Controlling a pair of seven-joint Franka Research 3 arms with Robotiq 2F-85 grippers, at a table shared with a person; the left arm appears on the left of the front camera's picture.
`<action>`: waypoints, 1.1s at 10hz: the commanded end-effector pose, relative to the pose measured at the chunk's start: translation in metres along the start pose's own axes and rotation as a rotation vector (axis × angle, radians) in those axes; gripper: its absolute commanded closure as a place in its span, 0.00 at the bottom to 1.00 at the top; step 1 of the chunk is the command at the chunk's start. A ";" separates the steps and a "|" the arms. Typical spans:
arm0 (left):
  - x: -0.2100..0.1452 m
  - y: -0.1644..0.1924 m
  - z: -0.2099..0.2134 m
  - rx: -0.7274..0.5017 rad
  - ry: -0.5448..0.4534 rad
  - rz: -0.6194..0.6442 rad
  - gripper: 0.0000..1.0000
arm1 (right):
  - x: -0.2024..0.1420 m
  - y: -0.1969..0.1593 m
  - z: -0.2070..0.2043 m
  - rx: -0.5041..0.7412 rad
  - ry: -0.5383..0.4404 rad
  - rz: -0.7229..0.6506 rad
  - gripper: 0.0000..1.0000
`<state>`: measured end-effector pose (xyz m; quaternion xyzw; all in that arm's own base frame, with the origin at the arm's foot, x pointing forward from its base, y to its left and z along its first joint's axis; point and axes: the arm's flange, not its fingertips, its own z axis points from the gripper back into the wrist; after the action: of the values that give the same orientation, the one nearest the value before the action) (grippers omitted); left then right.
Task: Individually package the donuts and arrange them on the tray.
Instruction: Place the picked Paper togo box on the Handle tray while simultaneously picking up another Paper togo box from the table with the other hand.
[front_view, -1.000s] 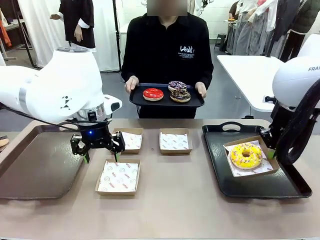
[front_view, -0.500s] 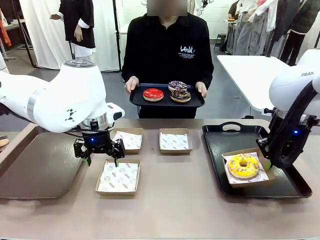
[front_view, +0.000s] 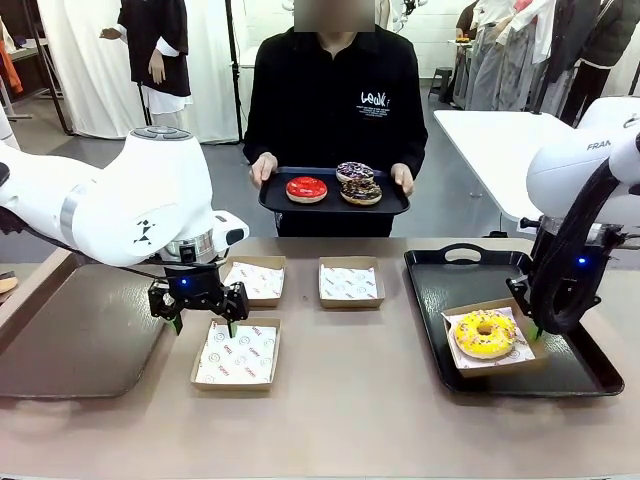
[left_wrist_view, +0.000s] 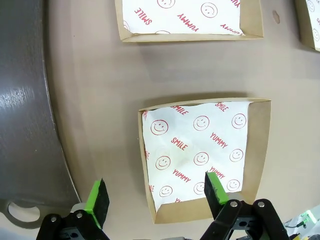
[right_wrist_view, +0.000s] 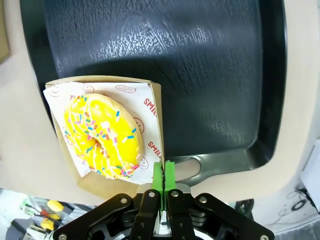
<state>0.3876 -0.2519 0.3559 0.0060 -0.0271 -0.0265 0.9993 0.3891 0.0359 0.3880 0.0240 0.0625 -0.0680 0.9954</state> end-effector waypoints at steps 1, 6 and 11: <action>0.006 0.000 -0.002 -0.002 -0.006 -0.029 0.00 | 0.008 0.006 0.001 -0.061 0.019 -0.006 0.99; 0.008 -0.002 -0.011 -0.003 0.022 -0.063 0.00 | 0.014 0.017 -0.002 -0.088 0.025 0.003 0.99; 0.006 0.000 -0.030 -0.007 0.019 -0.051 0.00 | 0.016 0.025 -0.001 -0.095 0.014 0.019 0.99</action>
<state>0.3951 -0.2511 0.3301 0.0043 -0.0055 -0.0461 0.9989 0.4031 0.0550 0.3843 -0.0034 0.0707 -0.0487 0.9963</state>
